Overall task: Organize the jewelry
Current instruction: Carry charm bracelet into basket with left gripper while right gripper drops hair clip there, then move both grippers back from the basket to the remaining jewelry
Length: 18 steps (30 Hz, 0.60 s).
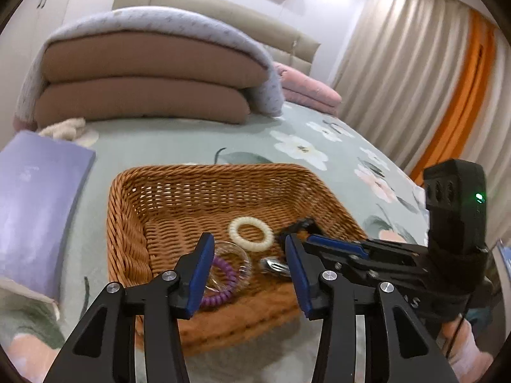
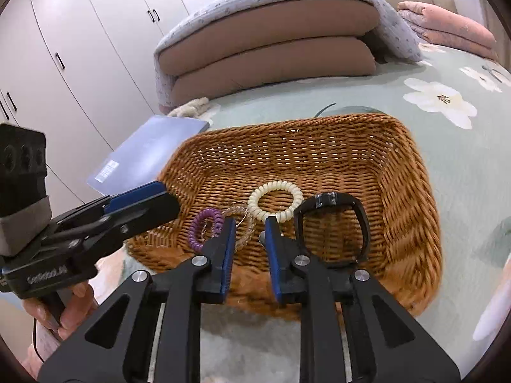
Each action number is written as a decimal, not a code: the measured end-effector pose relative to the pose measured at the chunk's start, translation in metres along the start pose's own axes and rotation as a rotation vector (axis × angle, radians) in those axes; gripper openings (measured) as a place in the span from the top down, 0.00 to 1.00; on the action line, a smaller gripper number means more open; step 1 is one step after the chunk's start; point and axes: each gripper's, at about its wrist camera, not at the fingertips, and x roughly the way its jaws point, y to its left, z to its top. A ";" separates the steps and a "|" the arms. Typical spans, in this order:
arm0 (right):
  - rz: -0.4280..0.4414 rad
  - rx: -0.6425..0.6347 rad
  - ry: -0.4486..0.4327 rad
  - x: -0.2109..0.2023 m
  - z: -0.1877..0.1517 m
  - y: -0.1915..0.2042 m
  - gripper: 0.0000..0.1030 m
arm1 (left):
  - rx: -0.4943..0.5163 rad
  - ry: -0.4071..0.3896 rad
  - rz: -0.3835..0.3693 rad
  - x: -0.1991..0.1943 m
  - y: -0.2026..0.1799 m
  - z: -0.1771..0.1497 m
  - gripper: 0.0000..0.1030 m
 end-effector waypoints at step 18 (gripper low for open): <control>-0.051 -0.083 -0.095 -0.147 -0.107 0.054 0.14 | -0.013 -0.122 -0.023 -0.173 -0.038 -0.090 0.39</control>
